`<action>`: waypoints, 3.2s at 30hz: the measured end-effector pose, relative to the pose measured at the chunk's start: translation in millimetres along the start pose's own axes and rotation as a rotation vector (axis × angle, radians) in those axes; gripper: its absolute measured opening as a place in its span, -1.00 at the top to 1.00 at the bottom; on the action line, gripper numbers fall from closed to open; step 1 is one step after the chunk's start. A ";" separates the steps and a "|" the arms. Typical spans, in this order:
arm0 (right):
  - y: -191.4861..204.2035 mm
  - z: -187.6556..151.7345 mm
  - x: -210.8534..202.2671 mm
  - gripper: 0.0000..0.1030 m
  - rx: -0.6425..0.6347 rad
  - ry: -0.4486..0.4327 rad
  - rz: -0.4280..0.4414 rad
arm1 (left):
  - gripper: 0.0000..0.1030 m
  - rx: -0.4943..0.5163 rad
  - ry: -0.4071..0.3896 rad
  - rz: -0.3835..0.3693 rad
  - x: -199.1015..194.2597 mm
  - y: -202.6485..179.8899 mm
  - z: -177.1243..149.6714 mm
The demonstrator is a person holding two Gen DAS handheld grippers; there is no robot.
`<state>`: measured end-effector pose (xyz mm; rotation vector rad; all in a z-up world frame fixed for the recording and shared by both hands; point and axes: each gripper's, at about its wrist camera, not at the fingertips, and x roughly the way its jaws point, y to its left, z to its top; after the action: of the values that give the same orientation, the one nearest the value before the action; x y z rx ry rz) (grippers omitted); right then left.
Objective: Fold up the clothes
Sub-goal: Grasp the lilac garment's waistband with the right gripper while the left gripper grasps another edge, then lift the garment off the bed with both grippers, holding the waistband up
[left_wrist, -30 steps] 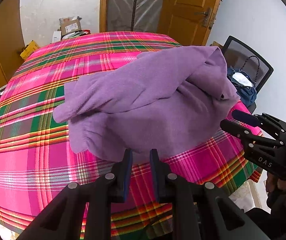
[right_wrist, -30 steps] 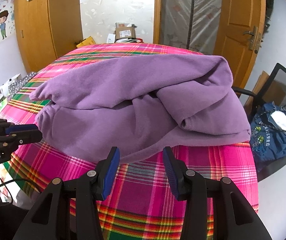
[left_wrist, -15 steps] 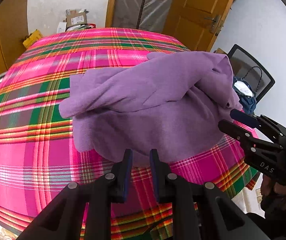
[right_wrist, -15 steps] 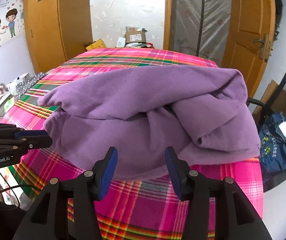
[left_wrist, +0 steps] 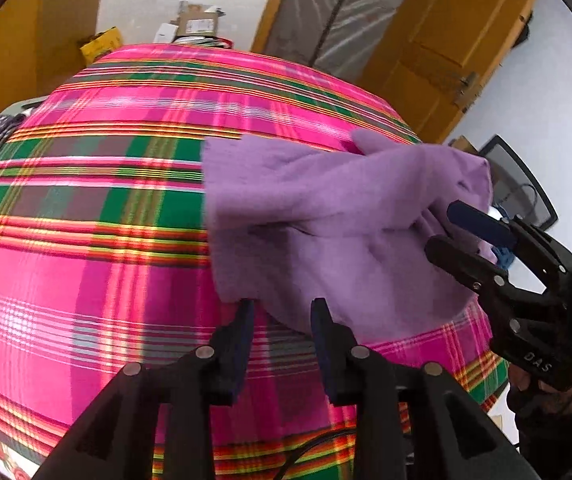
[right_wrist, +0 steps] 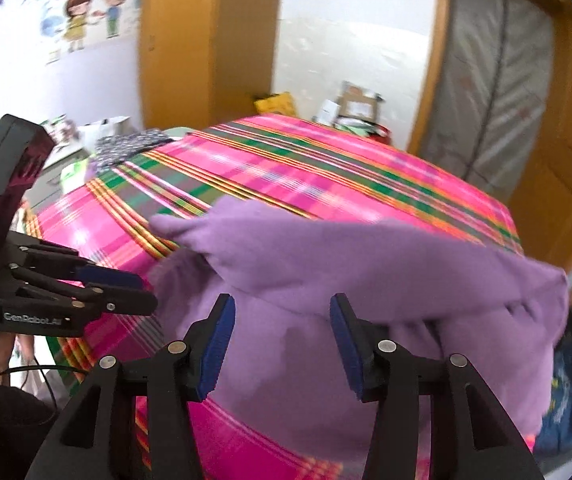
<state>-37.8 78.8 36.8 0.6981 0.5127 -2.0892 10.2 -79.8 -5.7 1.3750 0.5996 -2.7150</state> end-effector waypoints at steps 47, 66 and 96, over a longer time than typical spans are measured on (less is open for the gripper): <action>38.4 48.8 78.2 0.72 -0.430 0.127 0.227 | 0.58 -0.354 0.036 -0.299 37.2 50.4 5.5; 7.2 70.8 49.7 0.90 -0.231 0.002 0.157 | 0.89 -0.376 0.024 -0.297 42.9 47.1 20.7; -26.5 247.9 105.5 0.91 -0.023 -0.143 0.194 | 0.94 -0.397 -0.277 0.009 -104.1 119.9 -1.1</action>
<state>-182.8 -113.6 160.2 0.5575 0.3730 -1.9316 98.8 -204.5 36.9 0.8894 1.0273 -2.5249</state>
